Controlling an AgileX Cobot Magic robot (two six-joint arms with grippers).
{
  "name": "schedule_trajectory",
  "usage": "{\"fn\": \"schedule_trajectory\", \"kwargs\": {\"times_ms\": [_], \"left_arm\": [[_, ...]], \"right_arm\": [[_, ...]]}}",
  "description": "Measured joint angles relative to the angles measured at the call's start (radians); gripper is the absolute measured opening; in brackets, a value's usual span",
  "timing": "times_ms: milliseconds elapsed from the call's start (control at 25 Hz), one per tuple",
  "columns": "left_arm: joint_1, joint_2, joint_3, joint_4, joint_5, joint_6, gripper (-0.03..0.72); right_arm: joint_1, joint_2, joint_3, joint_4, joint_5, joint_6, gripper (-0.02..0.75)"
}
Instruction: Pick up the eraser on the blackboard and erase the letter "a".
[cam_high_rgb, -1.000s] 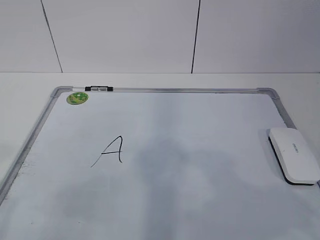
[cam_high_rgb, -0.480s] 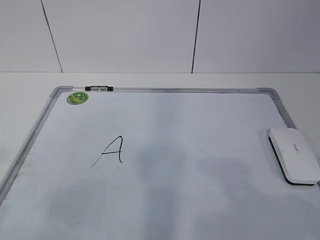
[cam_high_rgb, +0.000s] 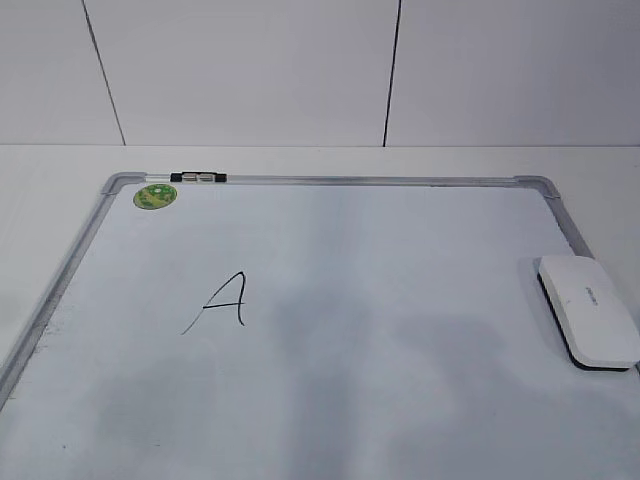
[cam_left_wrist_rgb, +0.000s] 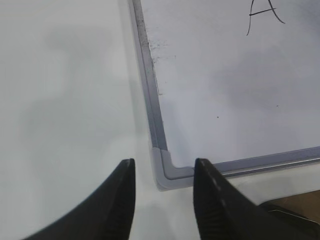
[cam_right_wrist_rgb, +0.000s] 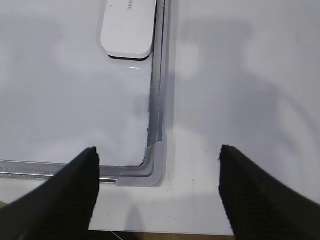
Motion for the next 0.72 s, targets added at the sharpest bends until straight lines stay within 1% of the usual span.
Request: {"fn": "schedule_trajectory", "kwargs": {"times_ms": [560, 720], "left_arm": [[0.0, 0.0, 0.0, -0.002, 0.0, 0.0, 0.287], [0.0, -0.029, 0.0, -0.002, 0.0, 0.0, 0.281]], "right_arm": [[0.0, -0.002, 0.0, 0.0, 0.0, 0.0, 0.593], [0.0, -0.039, 0.0, 0.0, -0.001, 0.0, 0.593]]}}
